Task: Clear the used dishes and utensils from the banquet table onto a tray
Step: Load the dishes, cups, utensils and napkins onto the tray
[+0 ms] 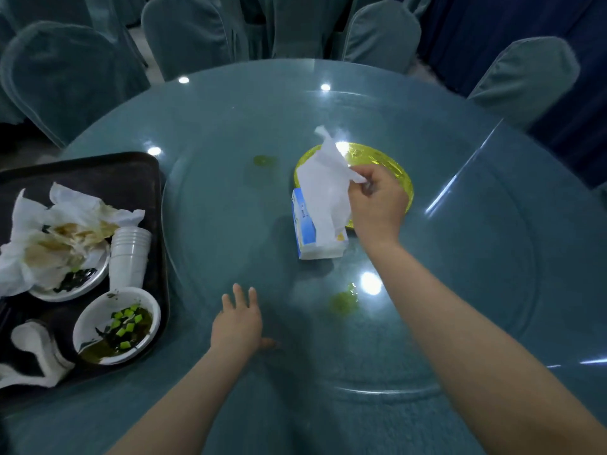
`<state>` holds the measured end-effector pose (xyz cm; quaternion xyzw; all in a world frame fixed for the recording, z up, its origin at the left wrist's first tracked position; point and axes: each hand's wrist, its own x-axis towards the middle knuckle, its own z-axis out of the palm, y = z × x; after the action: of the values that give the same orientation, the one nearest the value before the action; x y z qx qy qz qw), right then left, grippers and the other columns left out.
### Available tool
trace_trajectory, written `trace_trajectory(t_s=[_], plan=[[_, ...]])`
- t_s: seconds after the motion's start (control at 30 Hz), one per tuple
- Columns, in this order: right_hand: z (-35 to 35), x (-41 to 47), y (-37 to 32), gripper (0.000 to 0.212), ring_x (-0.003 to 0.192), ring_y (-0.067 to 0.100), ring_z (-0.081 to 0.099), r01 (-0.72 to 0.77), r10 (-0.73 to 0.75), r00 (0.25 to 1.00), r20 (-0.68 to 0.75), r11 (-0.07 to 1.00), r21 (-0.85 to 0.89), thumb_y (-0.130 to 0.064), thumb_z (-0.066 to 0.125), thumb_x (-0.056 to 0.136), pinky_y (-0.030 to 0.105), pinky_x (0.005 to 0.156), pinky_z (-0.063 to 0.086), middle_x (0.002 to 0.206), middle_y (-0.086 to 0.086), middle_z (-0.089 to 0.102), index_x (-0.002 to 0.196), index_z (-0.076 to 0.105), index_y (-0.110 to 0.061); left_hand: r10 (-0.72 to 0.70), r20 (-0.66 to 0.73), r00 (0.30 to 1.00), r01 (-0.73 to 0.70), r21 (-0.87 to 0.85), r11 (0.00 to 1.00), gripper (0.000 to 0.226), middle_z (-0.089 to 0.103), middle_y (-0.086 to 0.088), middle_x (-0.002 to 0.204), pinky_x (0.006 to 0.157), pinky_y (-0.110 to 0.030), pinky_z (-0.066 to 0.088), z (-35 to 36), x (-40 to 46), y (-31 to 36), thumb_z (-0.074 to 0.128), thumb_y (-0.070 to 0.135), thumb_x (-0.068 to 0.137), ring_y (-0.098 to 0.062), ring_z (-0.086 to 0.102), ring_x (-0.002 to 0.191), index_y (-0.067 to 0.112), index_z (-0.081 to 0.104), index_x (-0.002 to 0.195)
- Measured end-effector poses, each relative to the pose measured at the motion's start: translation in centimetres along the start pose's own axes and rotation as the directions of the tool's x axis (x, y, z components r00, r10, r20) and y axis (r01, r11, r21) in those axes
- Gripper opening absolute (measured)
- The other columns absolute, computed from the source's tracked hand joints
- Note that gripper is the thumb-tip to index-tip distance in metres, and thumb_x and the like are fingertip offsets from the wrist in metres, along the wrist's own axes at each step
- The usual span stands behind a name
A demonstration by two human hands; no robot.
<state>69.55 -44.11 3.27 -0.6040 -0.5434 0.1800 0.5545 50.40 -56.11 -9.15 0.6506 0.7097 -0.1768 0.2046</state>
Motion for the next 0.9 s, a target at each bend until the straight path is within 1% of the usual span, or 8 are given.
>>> trace_trajectory(t_s=[0.17,0.3,0.43,0.57,0.63,0.7,0.8,0.9], plan=[[-5.9,-0.4,4.9,0.016,0.063,0.015,0.047,-0.195,0.200,0.980,0.011,0.966,-0.169,-0.013,0.057,0.081,0.027,0.059,0.037,0.068,-0.006,0.056,0.073,0.052,-0.026,0.000,-0.012,1.000,0.001,0.029,1.000,0.121,-0.009,-0.017,0.159,0.109,-0.042,0.033,-0.1,-0.3,0.1,0.062,0.070,0.073,-0.037,0.006,0.145,0.009,-0.008,0.151],[-9.8,-0.5,8.4,0.012,0.081,0.027,0.055,-0.380,0.360,0.925,-0.125,0.896,-0.230,-0.011,0.052,0.082,0.028,0.067,0.037,0.087,0.002,0.059,0.093,0.054,-0.014,-0.006,-0.014,1.000,0.006,0.034,0.999,0.119,-0.010,-0.017,0.159,0.107,-0.042,0.035,-0.3,-0.3,0.3,0.062,0.068,0.074,-0.036,0.006,0.146,0.010,-0.008,0.151],[-11.8,-0.6,9.3,0.016,0.081,0.029,0.055,-0.371,0.319,0.920,-0.227,0.897,-0.241,-0.017,0.050,0.079,0.029,0.067,0.035,0.080,-0.004,0.055,0.095,0.050,-0.015,-0.013,0.003,1.000,0.013,0.042,0.999,0.119,-0.011,-0.017,0.159,0.107,-0.043,0.035,-0.4,-0.4,0.3,0.062,0.068,0.075,-0.036,0.005,0.146,0.009,-0.010,0.151],[-10.9,-2.8,9.3,0.016,0.070,0.027,0.045,-0.153,0.229,0.963,0.144,0.899,-0.410,-0.014,0.055,0.078,0.026,0.057,0.029,0.070,0.001,0.051,0.079,0.041,-0.021,-0.010,0.005,1.000,0.010,0.054,0.998,0.119,-0.012,-0.017,0.159,0.107,-0.043,0.035,-0.5,-0.3,0.4,0.061,0.068,0.076,-0.036,0.004,0.146,0.009,-0.011,0.151],[-9.4,-4.8,10.1,0.020,0.097,0.025,0.052,-0.001,0.222,0.866,0.449,0.897,-0.442,-0.002,0.056,0.078,0.022,0.071,0.031,0.107,0.015,0.061,0.080,0.041,-0.015,-0.011,0.009,1.000,0.011,0.052,0.999,0.119,-0.012,-0.018,0.159,0.107,-0.043,0.034,-0.4,-0.3,0.4,0.061,0.067,0.076,-0.036,0.003,0.146,0.009,-0.011,0.150],[-7.8,-7.1,11.2,0.013,0.132,0.033,0.039,0.084,0.257,0.720,0.645,0.889,-0.449,0.001,0.054,0.076,0.023,0.085,0.032,0.137,0.020,0.048,0.084,0.048,-0.008,-0.010,0.010,1.000,0.010,0.054,0.998,0.119,-0.012,-0.018,0.159,0.108,-0.043,0.034,-0.4,-0.3,0.3,0.061,0.067,0.076,-0.036,0.003,0.146,0.009,-0.011,0.150],[-5.7,-10.3,12.2,0.050,0.140,0.032,0.026,0.117,0.303,0.577,0.758,0.888,-0.444,-0.010,0.052,0.082,0.027,0.106,0.025,0.127,0.015,0.052,0.131,0.043,-0.001,-0.001,0.005,1.000,0.001,0.074,0.997,0.119,-0.012,-0.018,0.158,0.106,-0.042,0.036,-0.4,-0.3,0.3,0.060,0.068,0.076,-0.036,0.005,0.146,0.009,-0.011,0.150],[-4.2,-12.7,13.1,0.063,0.148,0.019,0.009,0.146,0.270,0.558,0.784,0.899,-0.413,-0.034,0.043,0.092,0.036,0.117,0.002,0.118,0.001,0.054,0.144,0.029,-0.003,-0.001,0.002,1.000,0.001,0.099,0.995,0.119,-0.010,-0.019,0.158,0.103,-0.041,0.039,-0.5,-0.3,0.3,0.059,0.070,0.076,-0.037,0.007,0.145,0.008,-0.010,0.150]])
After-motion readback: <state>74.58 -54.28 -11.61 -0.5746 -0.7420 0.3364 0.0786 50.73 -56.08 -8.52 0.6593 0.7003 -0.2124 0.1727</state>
